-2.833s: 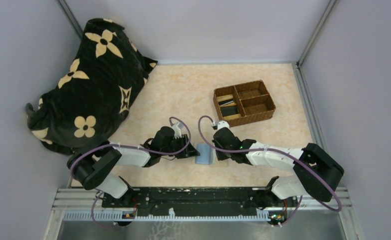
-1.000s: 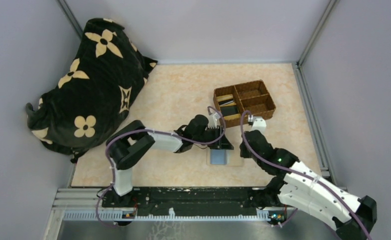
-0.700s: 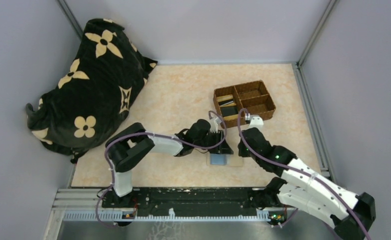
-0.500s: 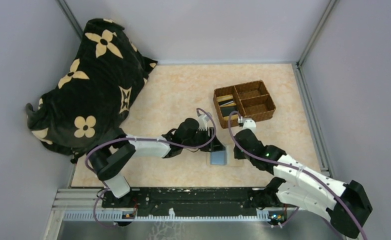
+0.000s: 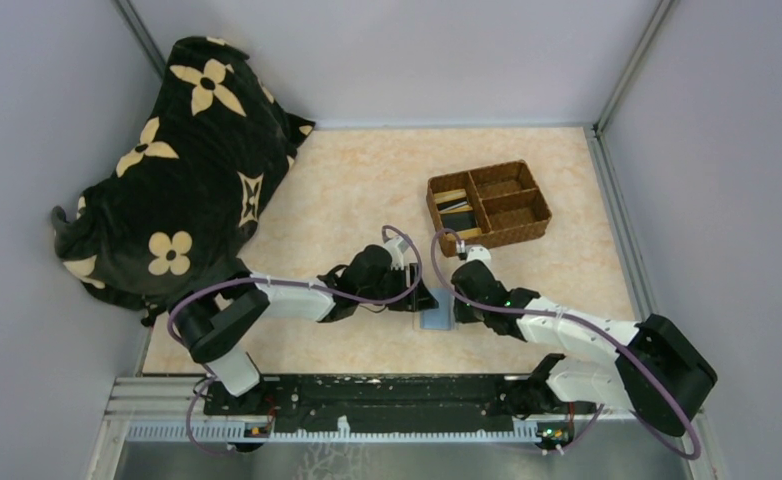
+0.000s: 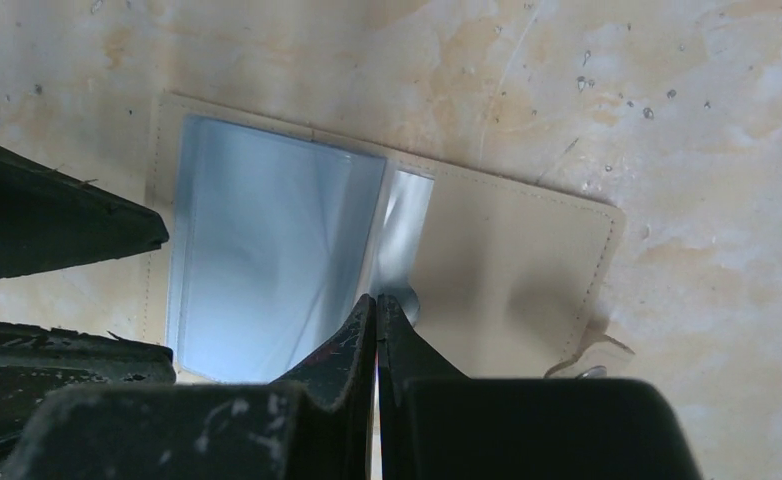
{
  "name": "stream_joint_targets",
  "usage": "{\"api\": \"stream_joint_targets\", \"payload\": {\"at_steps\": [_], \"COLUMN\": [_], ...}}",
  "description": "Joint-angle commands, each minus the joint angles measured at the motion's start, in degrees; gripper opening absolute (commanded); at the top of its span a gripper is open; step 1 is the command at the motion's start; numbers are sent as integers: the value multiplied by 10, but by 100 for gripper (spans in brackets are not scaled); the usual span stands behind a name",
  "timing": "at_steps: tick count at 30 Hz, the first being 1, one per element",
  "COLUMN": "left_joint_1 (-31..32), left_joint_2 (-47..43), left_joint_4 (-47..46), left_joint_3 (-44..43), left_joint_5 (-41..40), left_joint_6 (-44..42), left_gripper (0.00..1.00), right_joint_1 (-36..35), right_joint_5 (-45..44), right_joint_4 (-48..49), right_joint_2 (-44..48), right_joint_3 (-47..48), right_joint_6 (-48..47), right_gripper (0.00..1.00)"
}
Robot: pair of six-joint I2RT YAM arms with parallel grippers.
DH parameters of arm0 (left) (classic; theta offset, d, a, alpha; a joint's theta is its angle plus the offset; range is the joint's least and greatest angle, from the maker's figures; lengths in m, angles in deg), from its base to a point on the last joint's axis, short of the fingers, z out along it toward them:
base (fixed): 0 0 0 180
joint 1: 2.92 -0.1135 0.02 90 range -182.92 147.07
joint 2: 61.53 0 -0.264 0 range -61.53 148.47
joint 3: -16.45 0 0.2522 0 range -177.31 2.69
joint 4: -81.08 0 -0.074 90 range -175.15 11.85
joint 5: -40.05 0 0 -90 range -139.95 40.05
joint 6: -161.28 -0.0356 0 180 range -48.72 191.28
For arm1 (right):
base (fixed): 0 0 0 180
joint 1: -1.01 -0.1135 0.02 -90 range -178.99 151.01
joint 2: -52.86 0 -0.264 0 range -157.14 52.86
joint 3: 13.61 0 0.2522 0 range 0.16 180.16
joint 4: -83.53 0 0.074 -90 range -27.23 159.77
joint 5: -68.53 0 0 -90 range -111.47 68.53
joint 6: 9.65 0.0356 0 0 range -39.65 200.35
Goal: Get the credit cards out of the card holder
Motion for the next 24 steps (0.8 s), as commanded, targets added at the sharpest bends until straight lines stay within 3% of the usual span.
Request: {"api": "stream_joint_targets", "payload": {"at_steps": [1, 15, 24], "left_joint_1": [1, 2, 19], "left_joint_2": [17, 40, 49], "left_joint_4": [-17, -63, -31], "left_joint_3": [5, 3, -61], "left_joint_5": [-2, 36, 54], "left_joint_6": [1, 26, 19], "left_gripper": [63, 63, 63], "right_joint_1": [4, 10, 10], "right_joint_5": [2, 27, 34], "right_joint_4": [41, 72, 74], "right_joint_2": [-12, -28, -12], "right_joint_3": [2, -20, -33], "right_joint_6": [-7, 1, 10], "right_gripper": [0, 0, 0]}}
